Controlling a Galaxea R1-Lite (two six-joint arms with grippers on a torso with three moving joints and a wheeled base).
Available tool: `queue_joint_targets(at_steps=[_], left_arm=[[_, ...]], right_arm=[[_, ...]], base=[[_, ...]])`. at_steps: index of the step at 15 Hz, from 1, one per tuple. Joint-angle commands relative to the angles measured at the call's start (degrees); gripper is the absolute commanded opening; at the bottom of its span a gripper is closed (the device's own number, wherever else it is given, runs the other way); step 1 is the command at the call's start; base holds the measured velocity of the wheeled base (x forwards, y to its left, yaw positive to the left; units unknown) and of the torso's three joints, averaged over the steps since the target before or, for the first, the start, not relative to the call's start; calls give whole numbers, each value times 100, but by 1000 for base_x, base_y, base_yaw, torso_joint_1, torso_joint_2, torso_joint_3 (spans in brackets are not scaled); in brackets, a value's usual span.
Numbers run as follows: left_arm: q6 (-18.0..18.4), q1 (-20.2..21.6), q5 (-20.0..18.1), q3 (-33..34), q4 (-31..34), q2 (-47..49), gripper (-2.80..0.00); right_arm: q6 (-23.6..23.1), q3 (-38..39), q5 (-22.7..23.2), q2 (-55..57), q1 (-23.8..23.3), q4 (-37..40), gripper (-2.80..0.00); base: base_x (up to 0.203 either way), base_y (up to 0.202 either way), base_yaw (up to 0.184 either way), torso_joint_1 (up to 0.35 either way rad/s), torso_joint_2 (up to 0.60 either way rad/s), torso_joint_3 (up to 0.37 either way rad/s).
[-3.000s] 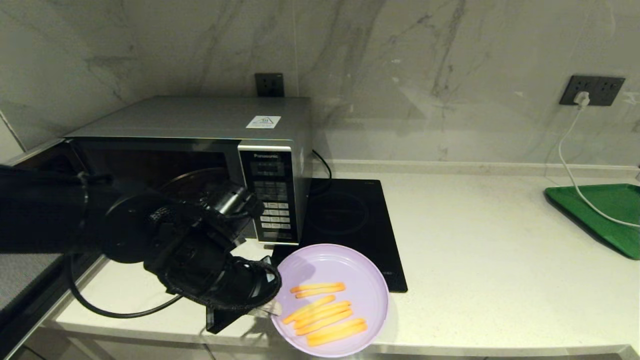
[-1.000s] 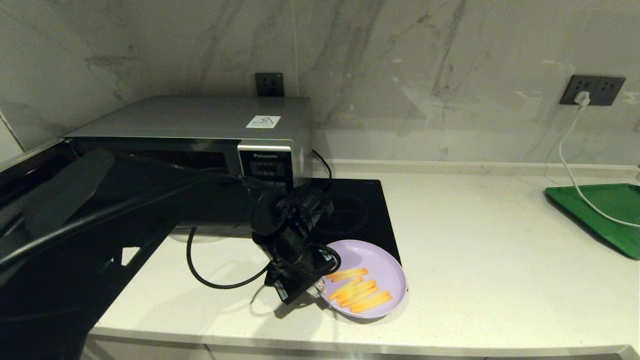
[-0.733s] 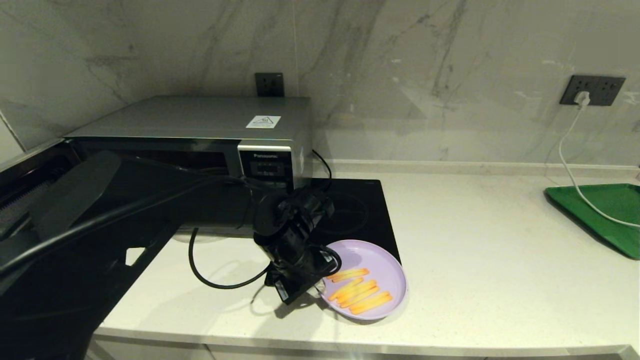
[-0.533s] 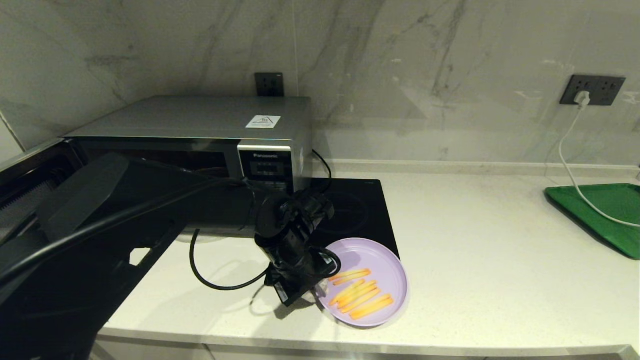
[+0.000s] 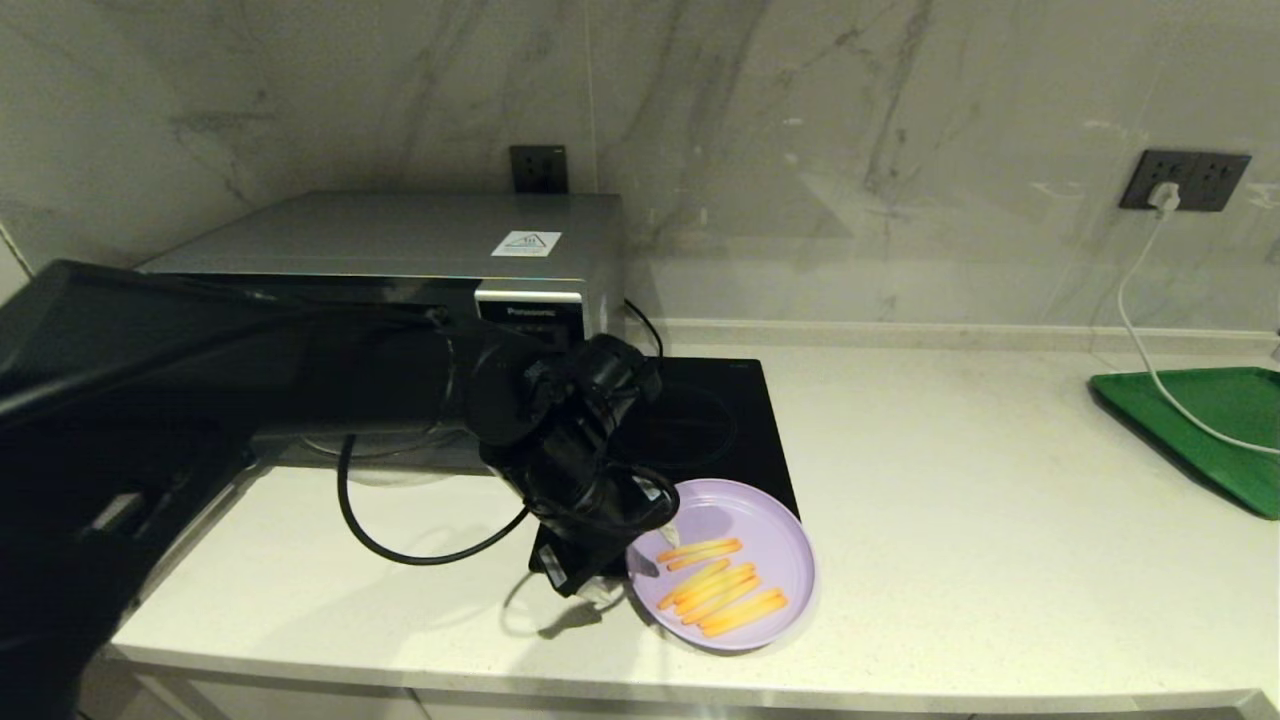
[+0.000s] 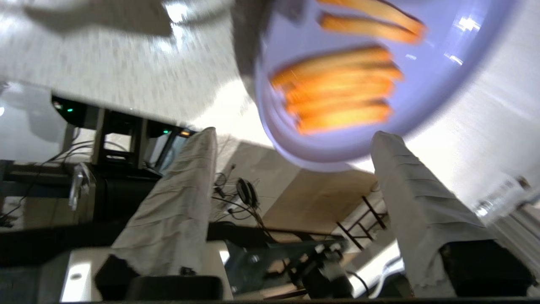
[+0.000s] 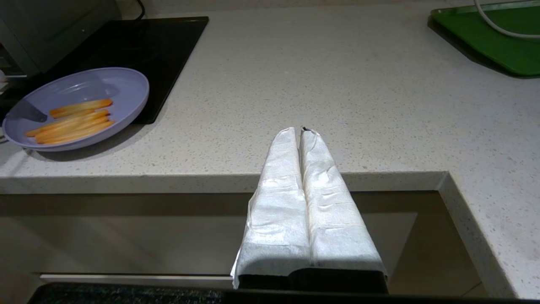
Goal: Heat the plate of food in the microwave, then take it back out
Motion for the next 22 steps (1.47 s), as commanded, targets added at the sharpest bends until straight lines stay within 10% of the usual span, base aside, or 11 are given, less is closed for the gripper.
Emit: queue_joint_targets(at_steps=[1, 7, 15, 17, 22], left_arm=[[-55, -26, -5, 38, 243, -889, -280], [636, 1049, 42, 222, 1568, -3154, -280], [5664, 7695, -236, -114, 1887, -4101, -280], [6548, 8378, -332, -169, 928, -4141, -280], [6745, 8838, -102, -195, 63, -3813, -280]], right_arm=[[4, -1, -1, -2, 2, 2, -280], [4, 1, -1, -2, 2, 2, -280], [4, -1, -1, -2, 2, 2, -280], [4, -3, -1, -2, 2, 2, -280], [4, 6, -1, -2, 2, 2, -280]], base=[[0, 0, 0, 0, 0, 0], [0, 0, 0, 0, 0, 0], [0, 0, 0, 0, 0, 0], [0, 0, 0, 0, 0, 0], [0, 0, 0, 0, 0, 0]])
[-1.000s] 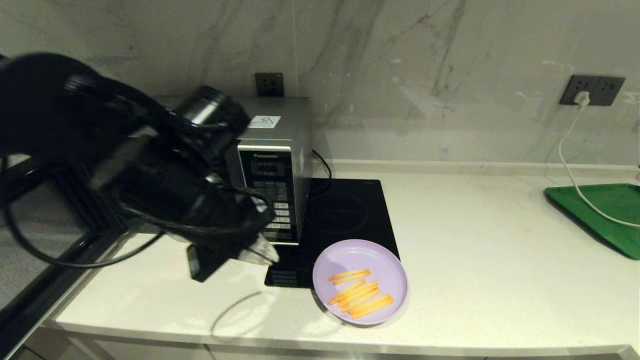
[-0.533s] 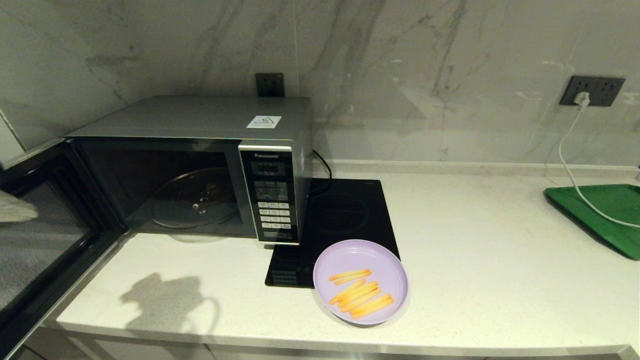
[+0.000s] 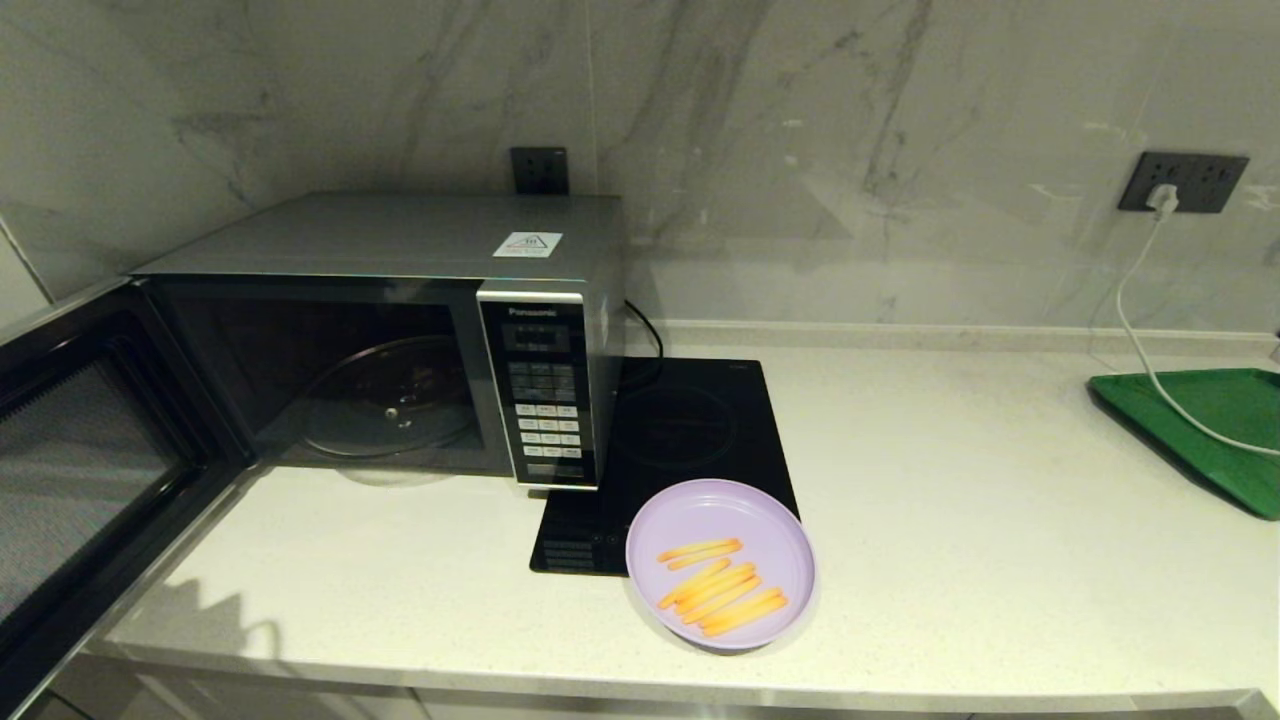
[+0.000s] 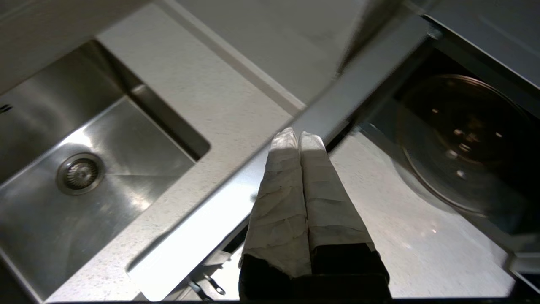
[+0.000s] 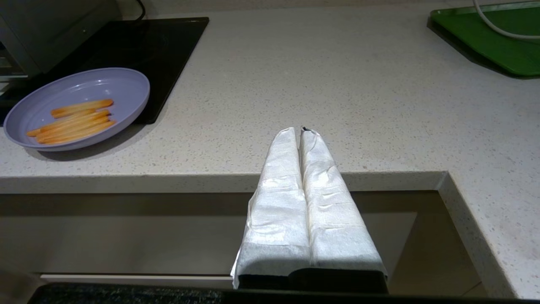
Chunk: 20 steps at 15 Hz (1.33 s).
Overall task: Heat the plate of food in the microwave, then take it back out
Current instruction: Close the microwave oven
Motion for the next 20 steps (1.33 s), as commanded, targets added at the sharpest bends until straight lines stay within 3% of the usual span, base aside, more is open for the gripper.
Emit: queue_joint_targets(at_steps=[1, 7, 11, 14, 20], left_arm=[[40, 280, 35, 12, -24, 344, -280], [-25, 921, 337, 82, 95, 1351, -280], [-450, 1059, 341, 144, 734, 1744, -280], [-470, 1016, 292, 299, 901, 1683, -280], [-679, 287, 271, 462, 1136, 1174, -280]], right_arm=[[3, -4, 1, -2, 2, 1, -280], [3, 2, 1, -2, 2, 1, -280], [3, 5, 1, -2, 2, 1, -280], [3, 1, 1, -2, 2, 1, -280], [3, 5, 1, -2, 2, 1, -280]], base=[[0, 0, 0, 0, 0, 0], [0, 0, 0, 0, 0, 5], [0, 0, 0, 0, 0, 0], [0, 0, 0, 0, 0, 0], [0, 0, 0, 0, 0, 0]])
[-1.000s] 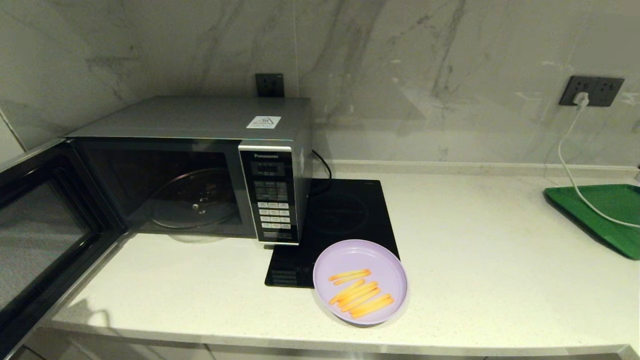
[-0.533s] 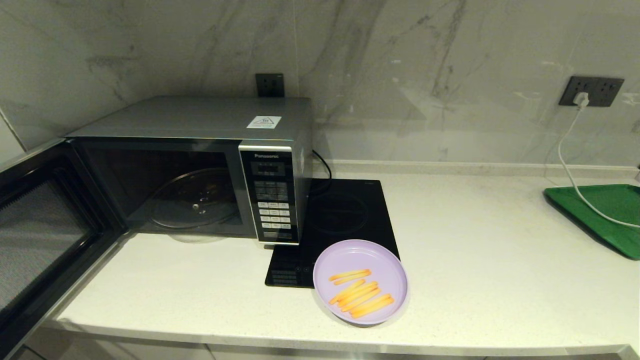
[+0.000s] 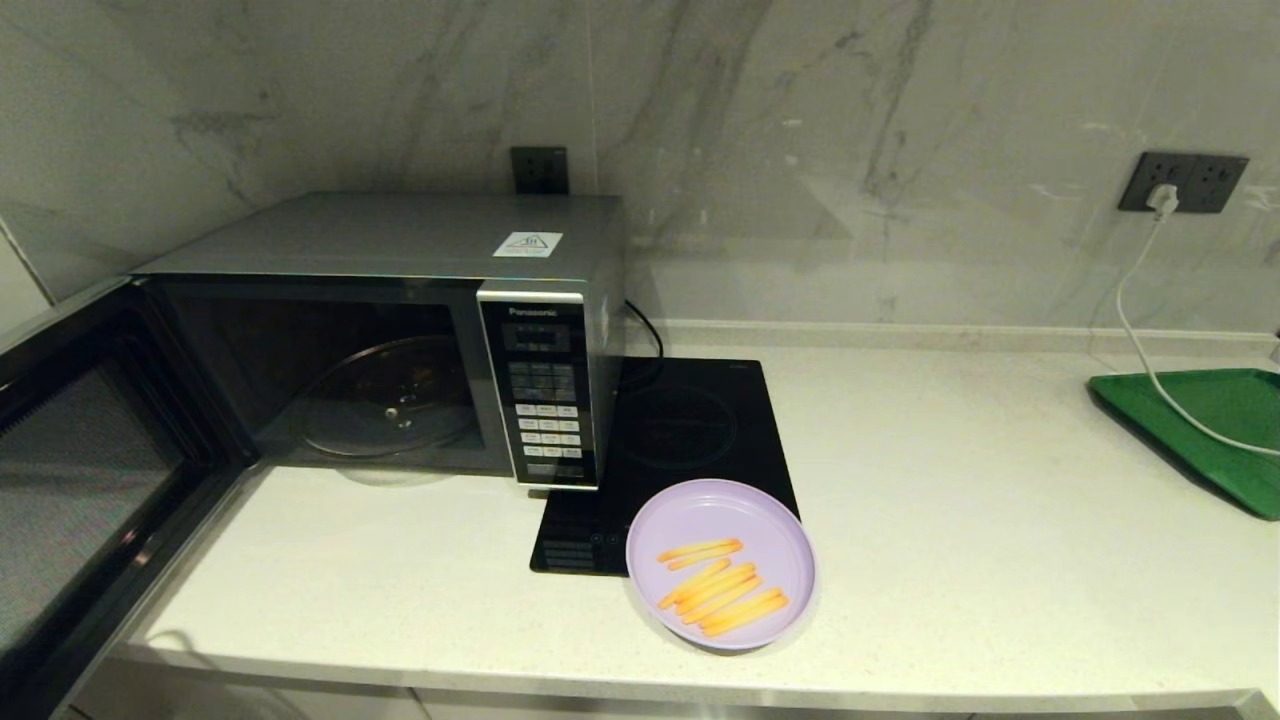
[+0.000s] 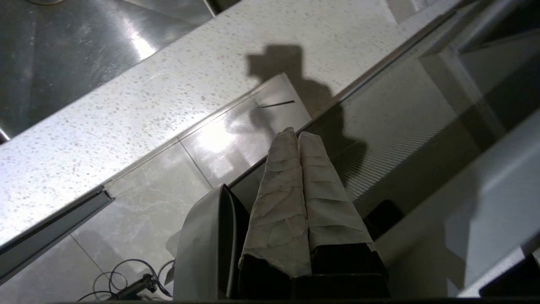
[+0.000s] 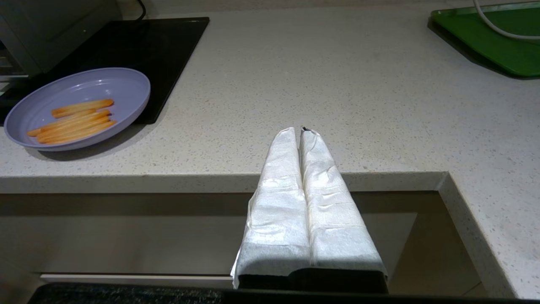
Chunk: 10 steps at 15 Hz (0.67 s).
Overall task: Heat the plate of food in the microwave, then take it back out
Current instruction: Close the microwave oven
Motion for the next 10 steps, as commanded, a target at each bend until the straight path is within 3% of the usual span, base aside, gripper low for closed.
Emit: queue_joint_targets(at_steps=[1, 5, 8, 10], left_arm=[[-81, -312, -6, 55, 136, -262, -280], [-568, -1289, -3, 492, 424, -814, -280], [-1142, -2543, 5, 1093, 490, -1414, -280], [-1739, -3573, 10, 1324, 602, -1614, -280]], right_arm=[[4, -3, -1, -2, 2, 1, -280], [4, -3, -1, -2, 2, 1, -280], [4, -3, -1, -2, 2, 1, -280], [4, -3, -1, -2, 2, 1, -280]], base=[[0, 0, 0, 0, 0, 0], [0, 0, 0, 0, 0, 0], [0, 0, 0, 0, 0, 0], [0, 0, 0, 0, 0, 0]])
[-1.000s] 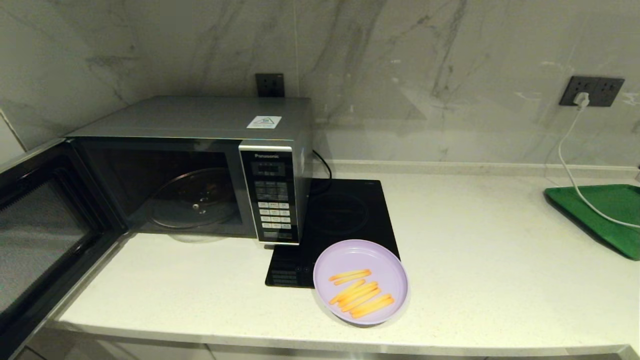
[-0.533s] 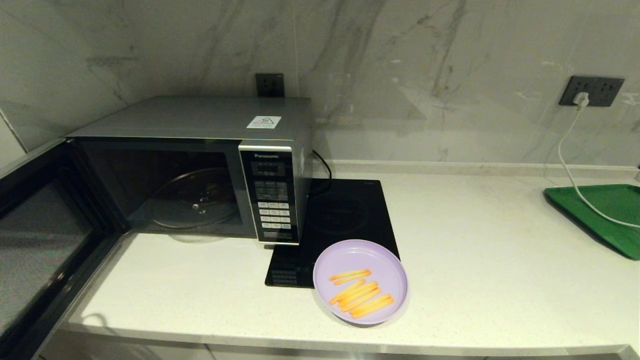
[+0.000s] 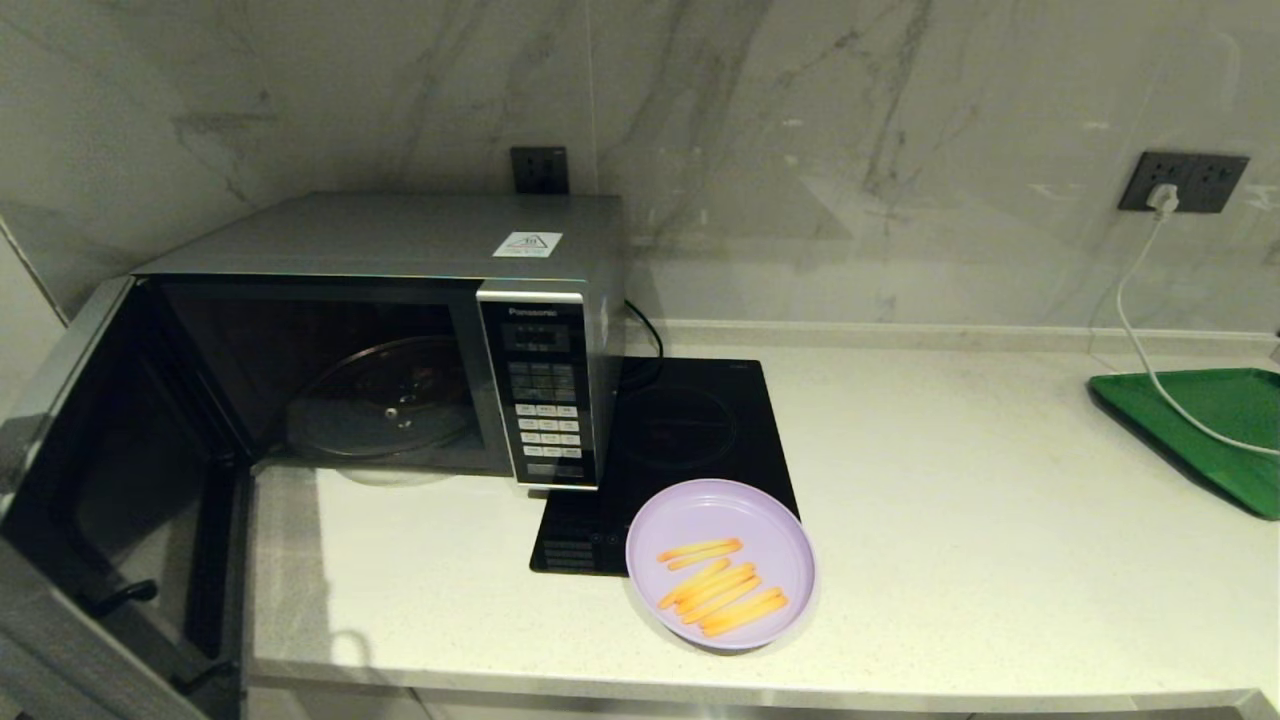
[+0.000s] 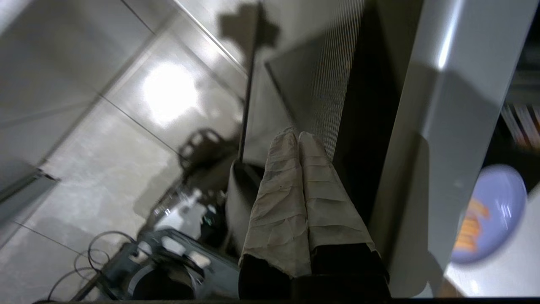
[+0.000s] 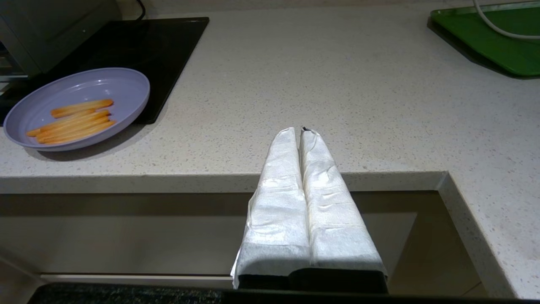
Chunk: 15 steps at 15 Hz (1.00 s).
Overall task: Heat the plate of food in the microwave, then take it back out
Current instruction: Close the microwave oven
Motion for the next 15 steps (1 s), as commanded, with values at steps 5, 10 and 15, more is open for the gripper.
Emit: queue_joint_targets(at_steps=[5, 10, 15], left_arm=[[-2283, -3637, 885, 213, -75, -348, -280], [-2512, -3824, 1371, 203, -336, -263, -280], [-1573, -3781, 1629, 231, -1200, 155, -280]], right_arm=[[4, -3, -1, -2, 2, 2, -280], [4, 4, -1, -2, 2, 2, -280], [4, -4, -1, -2, 2, 2, -280]], base=[[0, 0, 0, 0, 0, 0], [0, 0, 0, 0, 0, 0], [0, 0, 0, 0, 0, 0]])
